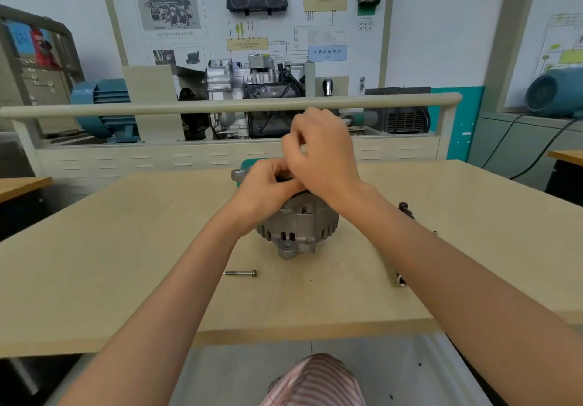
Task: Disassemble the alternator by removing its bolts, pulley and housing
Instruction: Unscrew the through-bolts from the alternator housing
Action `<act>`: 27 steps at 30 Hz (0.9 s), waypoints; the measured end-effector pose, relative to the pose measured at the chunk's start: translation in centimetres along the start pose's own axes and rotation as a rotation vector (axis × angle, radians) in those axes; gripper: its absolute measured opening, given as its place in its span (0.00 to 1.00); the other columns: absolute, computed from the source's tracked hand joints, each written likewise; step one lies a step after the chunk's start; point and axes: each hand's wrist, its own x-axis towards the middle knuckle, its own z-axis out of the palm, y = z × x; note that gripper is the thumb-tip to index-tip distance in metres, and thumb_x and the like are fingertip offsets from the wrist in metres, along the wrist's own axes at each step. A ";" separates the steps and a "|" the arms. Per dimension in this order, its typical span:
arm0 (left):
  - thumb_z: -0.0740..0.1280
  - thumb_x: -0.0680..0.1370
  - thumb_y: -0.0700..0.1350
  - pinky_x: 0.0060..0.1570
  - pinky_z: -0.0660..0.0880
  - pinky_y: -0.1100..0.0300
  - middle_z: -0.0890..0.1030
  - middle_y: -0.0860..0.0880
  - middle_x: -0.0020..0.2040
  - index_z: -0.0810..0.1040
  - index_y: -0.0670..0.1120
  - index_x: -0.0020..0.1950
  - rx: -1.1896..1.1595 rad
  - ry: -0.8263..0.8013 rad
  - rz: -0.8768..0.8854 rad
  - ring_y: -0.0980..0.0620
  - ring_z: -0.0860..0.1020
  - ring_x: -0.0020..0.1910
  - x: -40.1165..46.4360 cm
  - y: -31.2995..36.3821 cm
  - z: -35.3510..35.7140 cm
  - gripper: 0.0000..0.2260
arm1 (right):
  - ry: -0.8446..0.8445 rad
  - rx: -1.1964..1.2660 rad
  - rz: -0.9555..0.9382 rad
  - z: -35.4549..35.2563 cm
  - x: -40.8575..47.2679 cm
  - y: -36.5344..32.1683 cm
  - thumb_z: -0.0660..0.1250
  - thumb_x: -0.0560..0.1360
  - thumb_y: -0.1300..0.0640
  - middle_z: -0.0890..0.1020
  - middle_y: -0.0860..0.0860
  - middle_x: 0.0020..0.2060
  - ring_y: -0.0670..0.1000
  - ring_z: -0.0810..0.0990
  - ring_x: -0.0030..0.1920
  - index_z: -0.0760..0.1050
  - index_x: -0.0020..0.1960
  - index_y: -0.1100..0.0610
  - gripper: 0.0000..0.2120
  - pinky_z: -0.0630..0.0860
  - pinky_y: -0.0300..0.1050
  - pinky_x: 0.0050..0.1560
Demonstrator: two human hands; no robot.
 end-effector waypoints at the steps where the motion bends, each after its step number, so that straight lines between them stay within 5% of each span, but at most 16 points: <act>1: 0.68 0.75 0.37 0.37 0.76 0.69 0.83 0.58 0.33 0.80 0.51 0.40 0.013 0.010 -0.009 0.63 0.80 0.36 0.0 -0.1 -0.1 0.09 | 0.006 -0.154 -0.008 0.2 0.0 -0.3 0.57 0.71 0.56 0.68 0.51 0.32 0.51 0.66 0.37 0.69 0.34 0.58 0.09 0.56 0.42 0.41; 5: 0.65 0.74 0.33 0.30 0.71 0.72 0.79 0.60 0.28 0.77 0.51 0.38 0.040 0.051 -0.033 0.67 0.77 0.32 -0.1 -0.3 0.0 0.13 | 0.018 -0.474 0.040 0.9 -0.5 -0.9 0.56 0.73 0.53 0.73 0.52 0.39 0.53 0.70 0.44 0.74 0.42 0.59 0.12 0.60 0.45 0.48; 10: 0.64 0.77 0.37 0.40 0.76 0.62 0.83 0.52 0.35 0.79 0.50 0.41 0.041 0.043 -0.008 0.58 0.80 0.38 -0.2 0.3 0.8 0.09 | 0.130 0.177 0.146 0.5 -0.2 -1.1 0.56 0.70 0.58 0.65 0.50 0.26 0.51 0.65 0.35 0.62 0.27 0.57 0.13 0.58 0.43 0.40; 13: 0.64 0.78 0.40 0.52 0.77 0.50 0.84 0.43 0.45 0.81 0.49 0.46 0.032 0.041 -0.007 0.47 0.81 0.48 -0.2 0.5 1.1 0.07 | 0.127 0.452 0.183 0.2 0.1 -0.8 0.55 0.69 0.62 0.67 0.62 0.24 0.58 0.65 0.33 0.64 0.24 0.61 0.15 0.60 0.50 0.37; 21: 0.65 0.78 0.40 0.52 0.78 0.54 0.84 0.47 0.43 0.80 0.51 0.48 0.018 0.071 0.017 0.53 0.81 0.46 -0.3 0.4 1.5 0.08 | 0.172 0.603 0.207 0.2 0.3 -0.5 0.54 0.68 0.63 0.67 0.68 0.23 0.64 0.65 0.31 0.63 0.23 0.67 0.16 0.63 0.55 0.40; 27: 0.65 0.78 0.39 0.55 0.77 0.49 0.83 0.42 0.45 0.81 0.47 0.50 0.028 0.095 0.036 0.46 0.81 0.48 -0.3 0.3 1.6 0.06 | 0.208 0.655 0.228 0.3 0.4 -0.6 0.54 0.68 0.62 0.67 0.68 0.22 0.65 0.64 0.29 0.62 0.22 0.67 0.17 0.63 0.51 0.38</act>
